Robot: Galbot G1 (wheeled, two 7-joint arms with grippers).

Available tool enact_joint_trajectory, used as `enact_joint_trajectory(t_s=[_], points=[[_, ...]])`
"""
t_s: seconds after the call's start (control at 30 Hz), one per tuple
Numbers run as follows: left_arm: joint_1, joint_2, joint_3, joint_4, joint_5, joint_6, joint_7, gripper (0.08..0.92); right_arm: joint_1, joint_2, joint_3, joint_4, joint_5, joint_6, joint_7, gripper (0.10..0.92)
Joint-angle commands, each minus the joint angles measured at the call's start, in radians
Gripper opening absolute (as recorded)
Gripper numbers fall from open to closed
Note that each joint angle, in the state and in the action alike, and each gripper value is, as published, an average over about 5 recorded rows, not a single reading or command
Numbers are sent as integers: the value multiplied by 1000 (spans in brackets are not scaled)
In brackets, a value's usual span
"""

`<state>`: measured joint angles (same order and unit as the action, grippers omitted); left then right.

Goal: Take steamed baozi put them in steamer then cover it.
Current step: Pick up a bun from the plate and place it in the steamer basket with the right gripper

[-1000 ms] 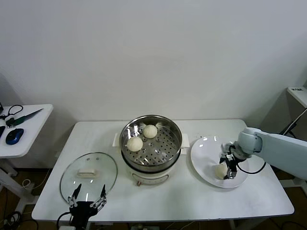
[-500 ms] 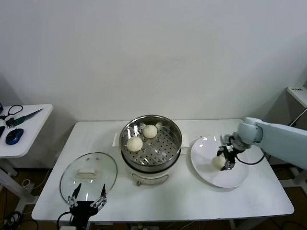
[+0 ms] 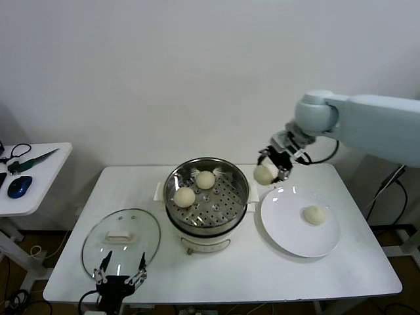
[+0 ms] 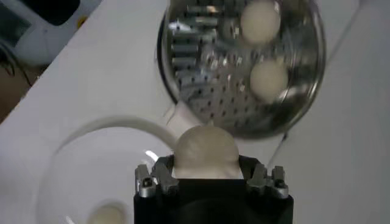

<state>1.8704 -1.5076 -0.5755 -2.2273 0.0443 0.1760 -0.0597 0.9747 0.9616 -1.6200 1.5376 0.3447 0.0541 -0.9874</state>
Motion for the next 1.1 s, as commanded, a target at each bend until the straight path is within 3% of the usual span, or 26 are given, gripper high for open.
enact_joint_trajectory(t_s=[0.03,0.2,0.67,1.0,1.1], points=[[1,0,-2,0,1,-3,-1,823,-17,231,22,107,-194,262,36,704],[-1,-6,-3,0,2,1,-2,823,-160,280,46,59,-328,324,79,704],[-3,-8,-12,0,-8,9,-3,823,-338,366,58,-156,-460,389,98,706],[-5,-7,-14,0,-17,10,-4,823,-351,371,59,-198,-420,392,104,723],[-6,-8,-13,0,-17,11,-4,823,-343,372,63,-199,-389,390,114,769]])
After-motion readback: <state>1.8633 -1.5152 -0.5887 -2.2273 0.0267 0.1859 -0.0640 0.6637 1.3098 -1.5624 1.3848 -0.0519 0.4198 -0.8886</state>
